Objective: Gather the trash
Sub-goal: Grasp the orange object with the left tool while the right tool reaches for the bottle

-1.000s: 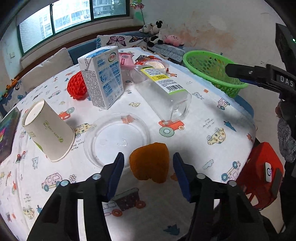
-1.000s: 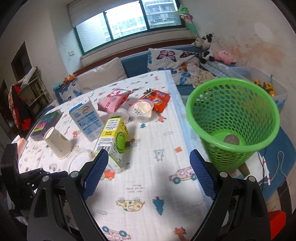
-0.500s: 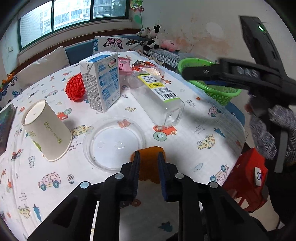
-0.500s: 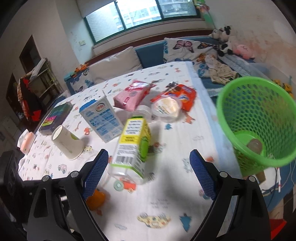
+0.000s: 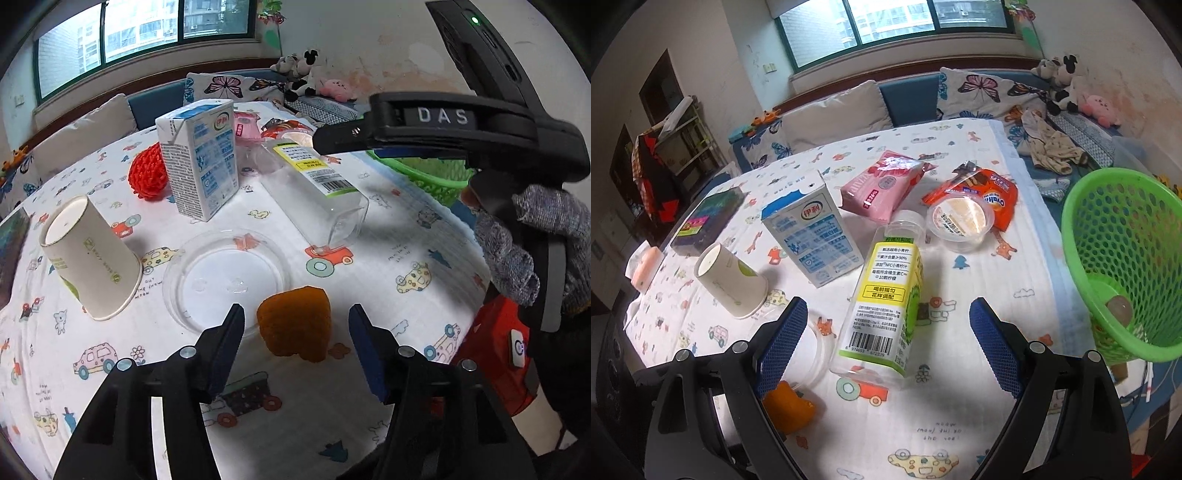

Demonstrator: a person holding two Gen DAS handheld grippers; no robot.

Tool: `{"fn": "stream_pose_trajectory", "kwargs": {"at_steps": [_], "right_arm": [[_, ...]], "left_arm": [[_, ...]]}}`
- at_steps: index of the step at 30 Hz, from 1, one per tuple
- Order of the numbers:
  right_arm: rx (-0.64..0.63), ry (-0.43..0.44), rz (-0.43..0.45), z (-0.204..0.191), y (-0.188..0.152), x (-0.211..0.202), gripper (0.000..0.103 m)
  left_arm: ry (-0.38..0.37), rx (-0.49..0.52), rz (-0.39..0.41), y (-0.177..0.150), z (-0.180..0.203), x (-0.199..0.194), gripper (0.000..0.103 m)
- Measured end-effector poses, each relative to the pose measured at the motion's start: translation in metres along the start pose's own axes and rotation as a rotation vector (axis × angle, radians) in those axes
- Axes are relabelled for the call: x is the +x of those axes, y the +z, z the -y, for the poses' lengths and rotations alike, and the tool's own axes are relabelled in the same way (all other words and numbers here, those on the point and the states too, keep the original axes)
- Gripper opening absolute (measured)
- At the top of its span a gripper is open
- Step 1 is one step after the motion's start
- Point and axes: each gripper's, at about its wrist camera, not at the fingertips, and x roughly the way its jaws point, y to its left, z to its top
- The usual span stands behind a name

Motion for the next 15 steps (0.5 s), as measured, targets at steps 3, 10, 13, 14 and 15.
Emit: {"fn": "stream_pose_trajectory", "kwargs": {"at_steps": [3,10,13,14,15], "right_arm": [[0.001,-0.004,-0.011,0.001,0.001,0.005,0.089],[0.002,-0.001,-0.045,0.004,0.009,0.017,0.089],[0.008,0.001,-0.057,0.006,0.013,0.023,0.088],[0.008,-0.001,-0.060,0.006,0.014,0.025,0.087],[0.009,-0.001,-0.063,0.006,0.016,0.026,0.087]], "left_arm": [[-0.001,0.008,-0.007,-0.001,0.002,0.005,0.053],[0.033,0.023,0.001,-0.003,0.004,0.011,0.040],[0.033,0.019,0.011,-0.004,0.003,0.008,0.034],[0.020,0.006,0.013,-0.004,0.002,0.006,0.033],[0.000,-0.011,0.019,-0.003,-0.001,0.002,0.032]]}}
